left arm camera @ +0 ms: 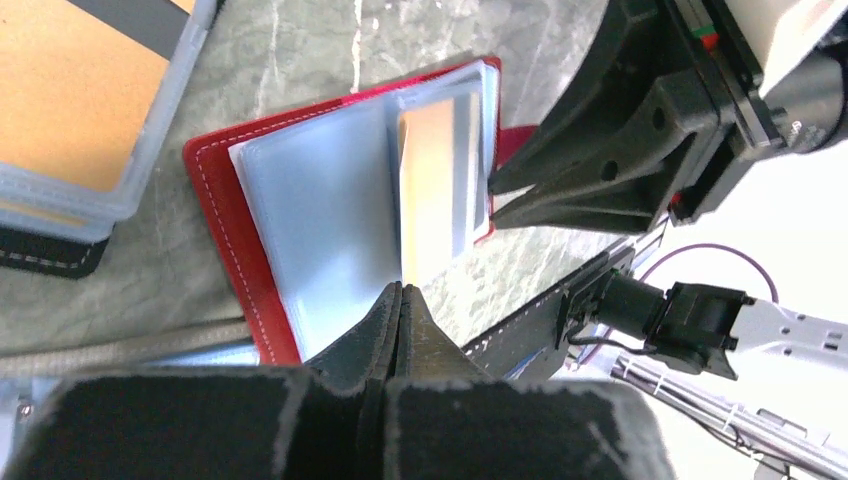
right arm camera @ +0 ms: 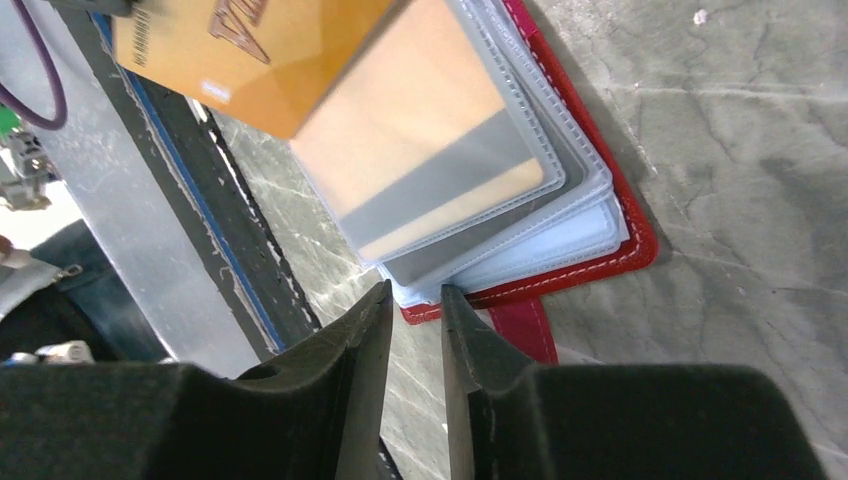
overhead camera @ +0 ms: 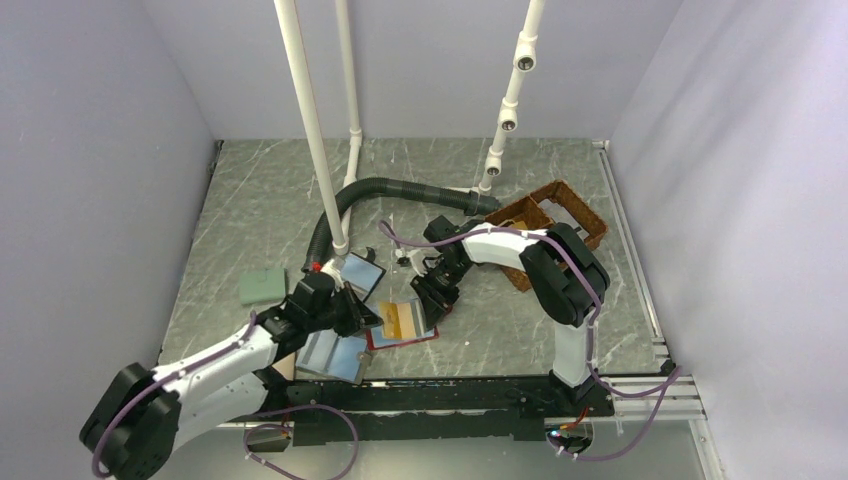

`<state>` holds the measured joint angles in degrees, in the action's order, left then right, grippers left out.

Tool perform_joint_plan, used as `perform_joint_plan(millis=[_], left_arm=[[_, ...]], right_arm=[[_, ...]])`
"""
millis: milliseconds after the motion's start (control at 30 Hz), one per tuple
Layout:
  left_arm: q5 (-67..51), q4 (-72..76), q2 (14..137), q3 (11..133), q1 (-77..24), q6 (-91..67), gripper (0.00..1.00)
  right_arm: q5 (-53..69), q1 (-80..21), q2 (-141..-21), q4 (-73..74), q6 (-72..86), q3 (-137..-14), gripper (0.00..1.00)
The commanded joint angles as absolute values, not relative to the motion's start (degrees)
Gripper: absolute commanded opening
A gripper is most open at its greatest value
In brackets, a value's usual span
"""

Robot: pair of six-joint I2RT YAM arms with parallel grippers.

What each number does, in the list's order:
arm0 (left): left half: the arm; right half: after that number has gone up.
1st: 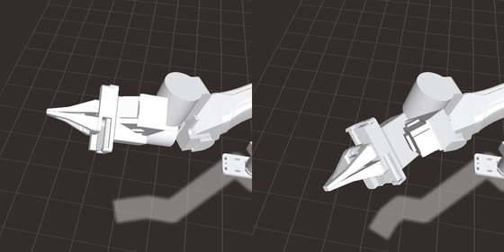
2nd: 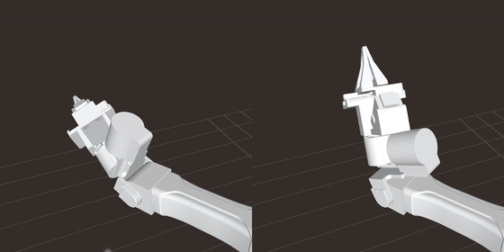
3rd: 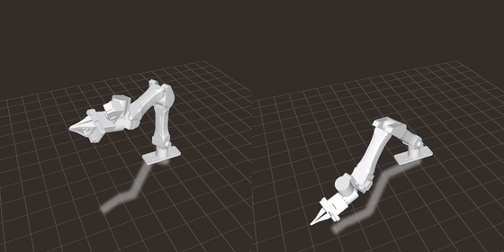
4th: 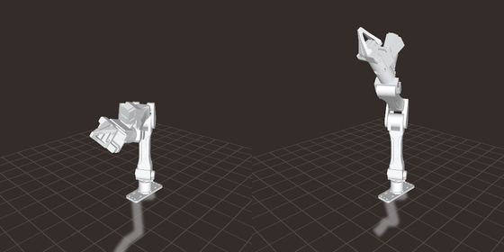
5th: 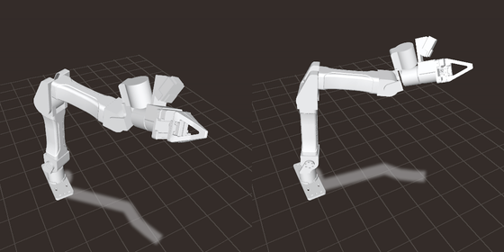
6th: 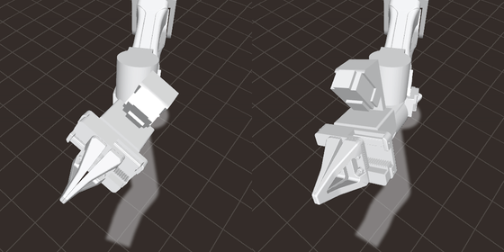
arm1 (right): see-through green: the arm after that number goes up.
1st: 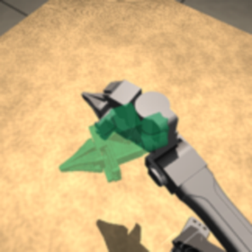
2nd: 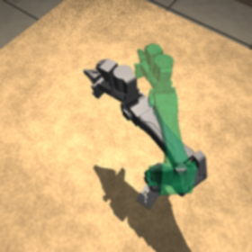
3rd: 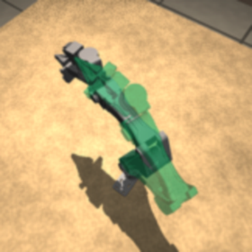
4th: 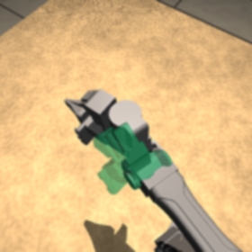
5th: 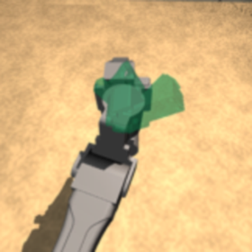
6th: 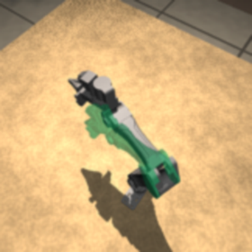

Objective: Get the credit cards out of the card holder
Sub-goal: Remove the credit card from the card holder, then place the credit card in the storage box.

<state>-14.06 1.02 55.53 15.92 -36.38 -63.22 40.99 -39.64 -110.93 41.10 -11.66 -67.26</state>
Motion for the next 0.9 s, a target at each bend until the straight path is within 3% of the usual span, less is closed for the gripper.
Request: perform_joint_plan(millis=[0,233,533,600,633,867], left_arm=[[-13.24,-8.14,48.72,19.55,-36.21,-55.02,0.0],[-14.67,-7.92,40.78,20.52,-36.23,-45.46,0.0],[-21.94,0.8,47.58,24.36,-36.43,-39.9,0.0],[-23.27,2.74,49.47,25.16,-36.59,-39.0,0.0],[-23.86,3.25,50.32,25.6,-36.74,-38.67,0.0],[-26.27,6.57,54.08,26.77,-38.37,-38.06,0.0]], right_arm=[[41.85,-39.08,-108.34,45.11,-21.81,-70.39,0.32],[53.66,-37.38,-102.91,56.7,-35.25,-75.85,0.47],[65.49,-32.45,-107.53,71.0,-53.21,-85.62,0.69],[67.53,-32.43,-110.15,74.37,-59.31,-87.09,0.81],[68.7,-32.38,-111.14,77.05,-62.4,-87.75,0.97],[64.44,-32.26,-111.64,70.29,-55.21,-88.6,1.0]])
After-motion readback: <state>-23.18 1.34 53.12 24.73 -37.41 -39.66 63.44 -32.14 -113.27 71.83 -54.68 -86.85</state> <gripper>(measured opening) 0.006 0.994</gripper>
